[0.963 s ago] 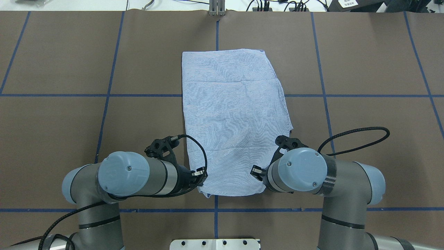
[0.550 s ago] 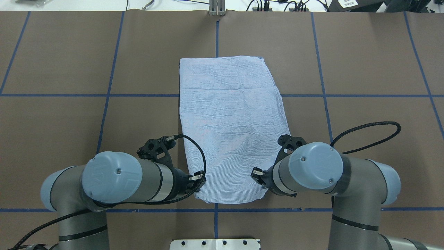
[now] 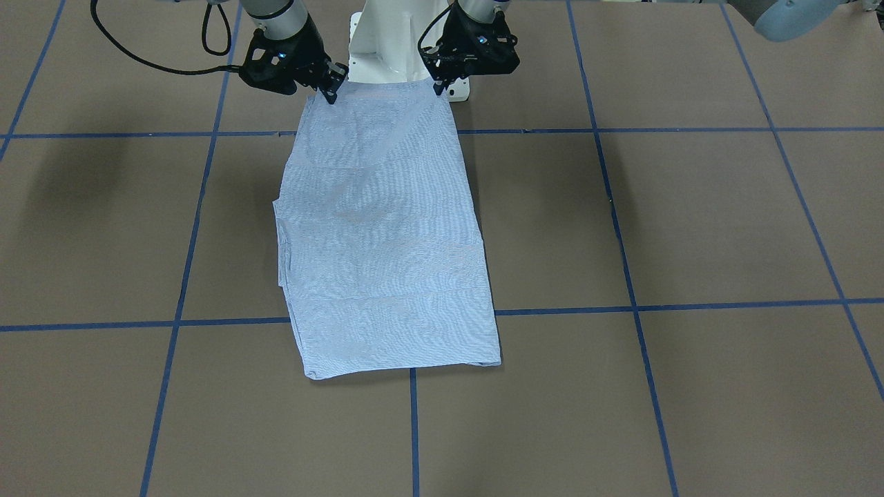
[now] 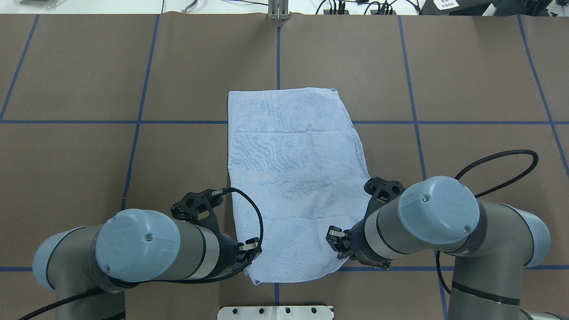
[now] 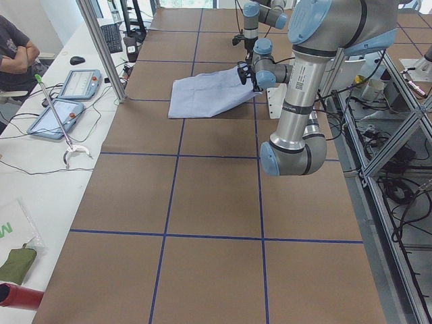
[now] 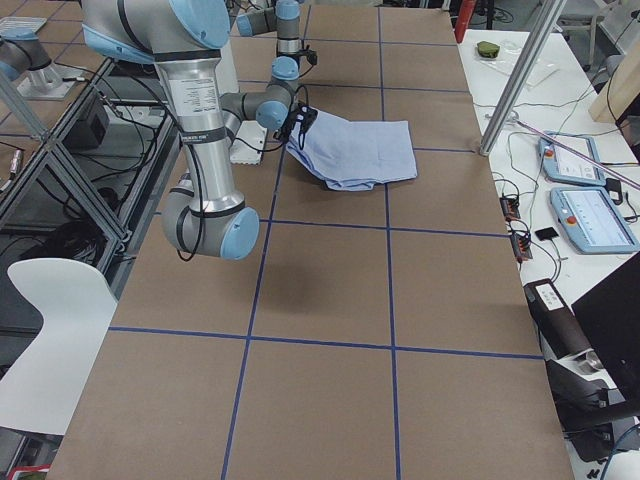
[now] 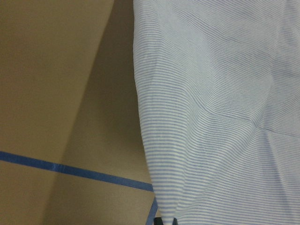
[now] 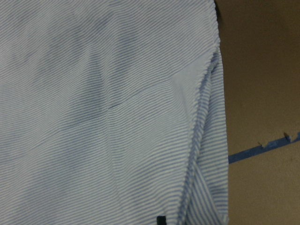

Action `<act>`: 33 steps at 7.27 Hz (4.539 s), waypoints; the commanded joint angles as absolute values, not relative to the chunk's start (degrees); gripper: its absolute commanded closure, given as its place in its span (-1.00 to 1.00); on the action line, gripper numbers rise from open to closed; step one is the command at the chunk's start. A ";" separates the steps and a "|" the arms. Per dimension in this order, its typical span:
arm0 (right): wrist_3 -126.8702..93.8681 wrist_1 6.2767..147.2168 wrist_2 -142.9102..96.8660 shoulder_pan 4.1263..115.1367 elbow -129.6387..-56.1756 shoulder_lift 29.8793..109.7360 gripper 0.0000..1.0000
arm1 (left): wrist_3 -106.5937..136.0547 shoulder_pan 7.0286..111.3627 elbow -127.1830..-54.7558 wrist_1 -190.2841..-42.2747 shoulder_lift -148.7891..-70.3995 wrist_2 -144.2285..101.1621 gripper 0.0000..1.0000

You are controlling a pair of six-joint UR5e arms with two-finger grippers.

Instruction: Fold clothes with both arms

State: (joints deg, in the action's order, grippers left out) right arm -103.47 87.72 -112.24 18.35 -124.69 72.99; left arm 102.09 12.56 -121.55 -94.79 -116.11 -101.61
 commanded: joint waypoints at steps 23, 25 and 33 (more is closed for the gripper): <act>-79.63 78.84 -119.97 38.94 -81.76 45.63 1.00 | 86.59 35.68 -92.47 -115.83 -123.13 -107.23 1.00; -79.63 77.44 -119.80 38.94 -79.98 45.00 0.31 | 86.40 36.21 -92.02 -115.84 -123.13 -107.31 1.00; -78.67 76.90 -119.45 41.22 -81.72 45.25 -1.00 | 86.05 41.12 -91.14 -114.87 -122.79 -111.07 -0.97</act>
